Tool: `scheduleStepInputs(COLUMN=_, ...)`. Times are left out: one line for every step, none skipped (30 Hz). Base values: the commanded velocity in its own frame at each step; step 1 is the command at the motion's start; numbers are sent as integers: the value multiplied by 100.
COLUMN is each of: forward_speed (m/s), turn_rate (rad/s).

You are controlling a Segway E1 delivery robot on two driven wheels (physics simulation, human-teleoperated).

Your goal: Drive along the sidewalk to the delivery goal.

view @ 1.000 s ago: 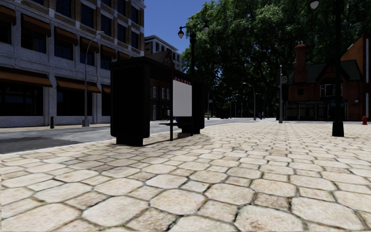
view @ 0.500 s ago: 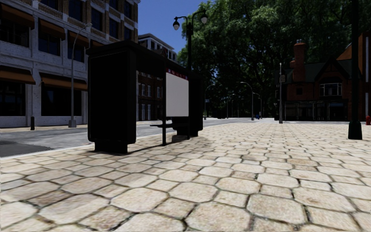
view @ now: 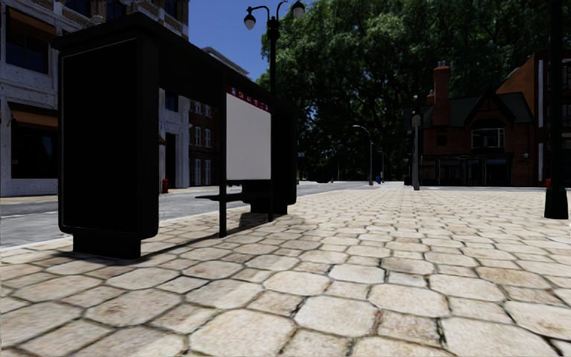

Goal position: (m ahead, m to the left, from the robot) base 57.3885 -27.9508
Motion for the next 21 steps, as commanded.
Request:
scheduleStepInputs(forward_speed=200, turn_rate=-35)
scheduleStepInputs(forward_speed=200, turn_rate=-35)
scheduleStepInputs(forward_speed=200, turn_rate=-35)
scheduleStepInputs(forward_speed=200, turn_rate=-35)
scheduleStepInputs(forward_speed=200, turn_rate=-35)
scheduleStepInputs(forward_speed=200, turn_rate=-35)
scheduleStepInputs(forward_speed=200, turn_rate=-35)
scheduleStepInputs(forward_speed=200, turn_rate=-35)
scheduleStepInputs(forward_speed=200, turn_rate=-35)
scheduleStepInputs(forward_speed=200, turn_rate=-35)
scheduleStepInputs(forward_speed=200, turn_rate=-35)
scheduleStepInputs(forward_speed=200, turn_rate=-35)
scheduleStepInputs(forward_speed=200, turn_rate=-35)
scheduleStepInputs(forward_speed=200, turn_rate=-35)
scheduleStepInputs(forward_speed=200, turn_rate=-22)
scheduleStepInputs(forward_speed=200, turn_rate=0)
scheduleStepInputs(forward_speed=200, turn_rate=0)
scheduleStepInputs(forward_speed=200, turn_rate=0)
scheduleStepInputs(forward_speed=200, turn_rate=0)
scheduleStepInputs(forward_speed=200, turn_rate=0)
scheduleStepInputs(forward_speed=200, turn_rate=0)
